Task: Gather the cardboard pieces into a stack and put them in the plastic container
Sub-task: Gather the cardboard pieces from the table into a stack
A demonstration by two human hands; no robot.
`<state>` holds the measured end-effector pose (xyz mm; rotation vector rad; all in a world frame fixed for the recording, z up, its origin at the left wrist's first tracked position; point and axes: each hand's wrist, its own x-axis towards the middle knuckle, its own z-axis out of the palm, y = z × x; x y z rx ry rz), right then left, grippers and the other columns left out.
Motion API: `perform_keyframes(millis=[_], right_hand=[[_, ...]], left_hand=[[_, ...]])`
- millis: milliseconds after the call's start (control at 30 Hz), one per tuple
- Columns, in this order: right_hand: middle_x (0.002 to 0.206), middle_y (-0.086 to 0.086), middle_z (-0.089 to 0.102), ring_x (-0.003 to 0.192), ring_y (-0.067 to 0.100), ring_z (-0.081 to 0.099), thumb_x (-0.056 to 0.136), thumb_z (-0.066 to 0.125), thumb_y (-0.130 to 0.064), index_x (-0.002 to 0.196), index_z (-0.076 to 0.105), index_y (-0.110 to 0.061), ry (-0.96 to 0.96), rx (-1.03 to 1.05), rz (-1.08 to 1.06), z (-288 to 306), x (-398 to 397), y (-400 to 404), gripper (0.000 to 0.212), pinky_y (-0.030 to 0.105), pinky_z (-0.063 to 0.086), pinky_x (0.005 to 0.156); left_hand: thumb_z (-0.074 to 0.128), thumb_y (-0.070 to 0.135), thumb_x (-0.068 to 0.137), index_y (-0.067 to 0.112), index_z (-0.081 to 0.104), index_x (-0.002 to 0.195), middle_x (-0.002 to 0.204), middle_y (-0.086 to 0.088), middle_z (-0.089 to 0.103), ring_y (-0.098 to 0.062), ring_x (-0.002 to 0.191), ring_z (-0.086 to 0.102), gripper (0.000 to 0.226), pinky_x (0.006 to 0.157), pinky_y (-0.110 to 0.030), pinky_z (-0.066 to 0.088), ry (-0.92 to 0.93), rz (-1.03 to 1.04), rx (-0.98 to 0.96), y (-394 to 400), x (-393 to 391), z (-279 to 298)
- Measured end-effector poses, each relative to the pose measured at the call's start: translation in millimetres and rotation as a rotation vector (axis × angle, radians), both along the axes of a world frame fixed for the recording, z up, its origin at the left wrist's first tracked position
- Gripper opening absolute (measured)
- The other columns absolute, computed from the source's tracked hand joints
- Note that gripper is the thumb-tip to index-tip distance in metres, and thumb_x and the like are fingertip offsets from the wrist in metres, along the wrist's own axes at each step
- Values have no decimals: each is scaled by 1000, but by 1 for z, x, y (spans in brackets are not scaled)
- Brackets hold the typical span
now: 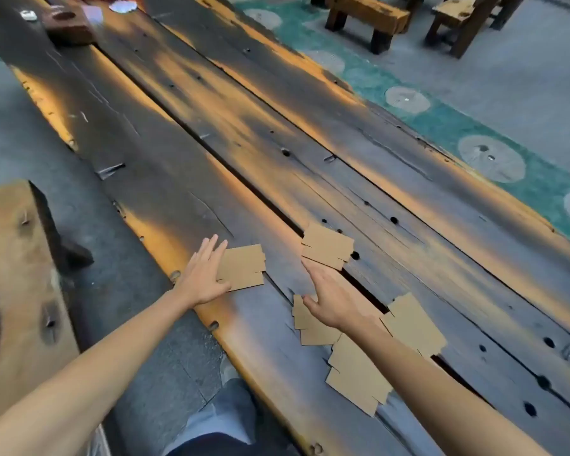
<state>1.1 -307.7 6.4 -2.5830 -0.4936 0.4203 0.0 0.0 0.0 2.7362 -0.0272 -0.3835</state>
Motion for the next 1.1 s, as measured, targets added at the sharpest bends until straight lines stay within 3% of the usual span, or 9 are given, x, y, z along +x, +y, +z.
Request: perform_keyframes(millis=[100, 200, 400, 667, 867, 1033, 1100], right_hand=[[168, 1, 24, 151, 22, 29, 97, 58, -23, 162, 13, -20, 164, 47, -96, -13, 7, 21, 79, 28, 25, 118], [165, 4, 31, 137, 30, 49, 97, 57, -22, 162, 9, -22, 319, 62, -199, -26, 14, 43, 81, 40, 38, 112], [162, 6, 37, 149, 23, 36, 99, 56, -19, 162, 11, -19, 501, 172, -323, -63, 22, 77, 78, 29, 29, 115], [141, 6, 58, 121, 19, 58, 99, 57, -14, 158, 28, -15, 518, 313, -530, -86, 36, 102, 66, 24, 41, 101], [117, -3, 64, 109, 15, 63, 96, 59, -10, 150, 43, -11, 535, 367, -677, -90, 41, 106, 56, 28, 47, 103], [114, -1, 66, 109, 16, 65, 96, 62, -12, 143, 50, -9, 544, 370, -714, -94, 41, 110, 49, 29, 49, 103], [113, 0, 66, 106, 16, 65, 96, 60, -9, 142, 51, -8, 551, 370, -716, -93, 42, 110, 47, 26, 49, 99]], left_hand=[[72, 43, 80, 17, 7, 161, 170, -10, -1, -29, 156, -2, 107, 120, -47, 24, 77, 22, 25, 12, 3, -15], [78, 44, 73, 16, 6, 160, 169, -10, 1, -31, 156, 2, 116, 118, -48, 27, 137, 4, 38, 16, 8, -28], [82, 44, 69, 13, 1, 160, 170, -8, -4, -29, 156, -6, 125, 124, -42, 16, 151, -105, 32, 31, 23, -56], [83, 53, 69, 16, -8, 160, 169, -5, -13, -28, 156, -11, 134, 125, -47, 11, 210, -189, 41, 35, 47, -81], [84, 43, 73, 15, 4, 160, 169, -6, 4, -28, 156, -1, 121, 125, -44, 12, 218, -182, 34, 33, 54, -91], [84, 38, 62, 20, 12, 155, 158, -9, 11, -32, 144, 20, 120, 112, -46, 39, 276, -181, -3, 31, 56, -87], [84, 39, 55, 20, 11, 154, 148, -10, 17, -32, 135, 24, 124, 109, -46, 41, 290, -210, -10, 29, 58, -84]])
